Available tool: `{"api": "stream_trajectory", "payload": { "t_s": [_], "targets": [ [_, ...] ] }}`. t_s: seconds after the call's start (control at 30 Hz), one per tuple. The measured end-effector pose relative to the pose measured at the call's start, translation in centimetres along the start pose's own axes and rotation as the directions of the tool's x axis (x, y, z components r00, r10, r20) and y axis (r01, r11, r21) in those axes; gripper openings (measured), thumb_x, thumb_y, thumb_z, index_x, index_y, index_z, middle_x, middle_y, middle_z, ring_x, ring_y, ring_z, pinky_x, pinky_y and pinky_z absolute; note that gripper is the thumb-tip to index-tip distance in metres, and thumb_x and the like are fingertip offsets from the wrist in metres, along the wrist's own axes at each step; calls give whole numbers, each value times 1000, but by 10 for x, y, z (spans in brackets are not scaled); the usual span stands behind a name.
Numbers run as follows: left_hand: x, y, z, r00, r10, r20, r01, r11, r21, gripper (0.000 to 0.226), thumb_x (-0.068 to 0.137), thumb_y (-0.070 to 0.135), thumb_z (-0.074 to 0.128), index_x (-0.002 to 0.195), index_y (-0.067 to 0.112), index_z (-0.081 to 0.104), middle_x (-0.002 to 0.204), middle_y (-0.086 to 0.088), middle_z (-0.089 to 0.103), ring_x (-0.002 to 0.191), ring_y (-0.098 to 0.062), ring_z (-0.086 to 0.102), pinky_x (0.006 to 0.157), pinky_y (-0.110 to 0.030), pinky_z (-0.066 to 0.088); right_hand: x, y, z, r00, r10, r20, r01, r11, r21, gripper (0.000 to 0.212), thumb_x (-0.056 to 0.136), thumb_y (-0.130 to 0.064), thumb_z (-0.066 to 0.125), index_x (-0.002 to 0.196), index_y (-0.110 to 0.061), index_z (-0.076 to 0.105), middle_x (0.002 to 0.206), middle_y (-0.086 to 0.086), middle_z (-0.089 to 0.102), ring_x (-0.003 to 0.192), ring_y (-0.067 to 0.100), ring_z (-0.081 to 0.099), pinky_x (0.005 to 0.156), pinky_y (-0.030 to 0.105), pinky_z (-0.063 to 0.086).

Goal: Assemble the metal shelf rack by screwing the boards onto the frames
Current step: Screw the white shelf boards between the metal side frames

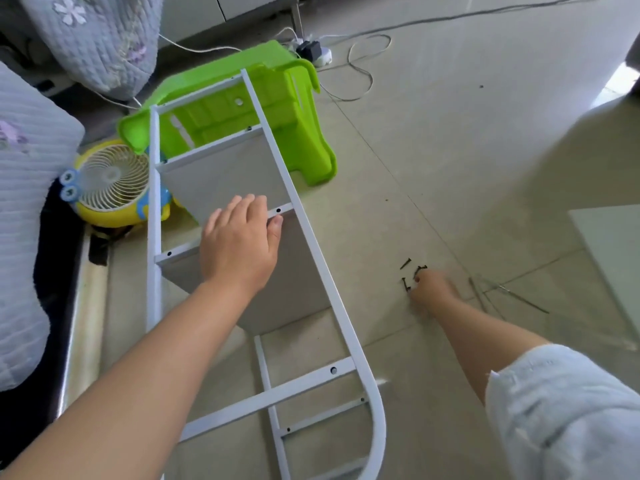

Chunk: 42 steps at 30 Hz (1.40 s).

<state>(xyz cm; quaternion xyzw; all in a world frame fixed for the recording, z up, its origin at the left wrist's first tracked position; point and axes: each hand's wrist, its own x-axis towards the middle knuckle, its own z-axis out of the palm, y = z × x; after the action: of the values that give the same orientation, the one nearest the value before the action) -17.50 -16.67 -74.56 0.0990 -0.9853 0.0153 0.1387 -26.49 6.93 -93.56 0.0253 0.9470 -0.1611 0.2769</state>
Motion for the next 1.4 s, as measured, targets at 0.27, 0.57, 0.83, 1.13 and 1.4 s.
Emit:
{"api": "stream_trajectory", "payload": {
  "t_s": [0.27, 0.57, 0.83, 1.13, 1.4],
  "targets": [
    [0, -5, 3, 996, 26, 82, -27, 1000, 5, 56, 90, 30, 25, 118, -8, 55, 116, -27, 61, 108, -44, 57, 90, -53, 44, 3, 5, 23, 992, -25, -120, 18, 998, -58, 25, 89, -7, 46, 110, -1, 59, 114, 19, 59, 105, 32, 57, 83, 33, 48],
    [-1, -3, 4, 997, -14, 72, 15, 1000, -4, 62, 89, 33, 19, 122, -5, 53, 123, -24, 58, 117, -41, 53, 100, -49, 37, -8, 9, 9, 998, 27, -50, -30, 997, -70, 25, 85, -9, 51, 108, -2, 58, 116, 17, 58, 108, 30, 56, 84, 29, 45],
    [-2, -1, -3, 999, 33, -14, -34, 998, -58, 34, 86, 28, 38, 78, 4, 61, 67, -13, 64, 60, -31, 62, 63, -32, 46, -32, -38, -47, 987, -131, -97, 156, 931, 329, 22, 79, -4, 54, 64, -13, 42, 74, 14, 58, 66, 26, 57, 57, 27, 41],
    [4, 0, -7, 989, -103, 110, 120, 979, -164, 28, 97, 32, 40, 112, 15, 57, 114, -1, 61, 109, -22, 52, 83, -29, 28, -84, -155, -149, 909, -321, -267, 412, 588, 696, 29, 85, 5, 39, 101, -11, 57, 61, 8, 52, 29, 3, 48, 38, 16, 42],
    [0, 0, -15, 989, -82, 120, 105, 973, -203, 30, 96, 33, 44, 109, 11, 60, 121, -7, 58, 114, -26, 51, 87, -30, 33, -129, -178, -141, 775, -475, -417, 619, 439, 651, 22, 86, 2, 50, 97, -15, 59, 67, -3, 64, 56, -3, 60, 65, 17, 49]
  ]
}}
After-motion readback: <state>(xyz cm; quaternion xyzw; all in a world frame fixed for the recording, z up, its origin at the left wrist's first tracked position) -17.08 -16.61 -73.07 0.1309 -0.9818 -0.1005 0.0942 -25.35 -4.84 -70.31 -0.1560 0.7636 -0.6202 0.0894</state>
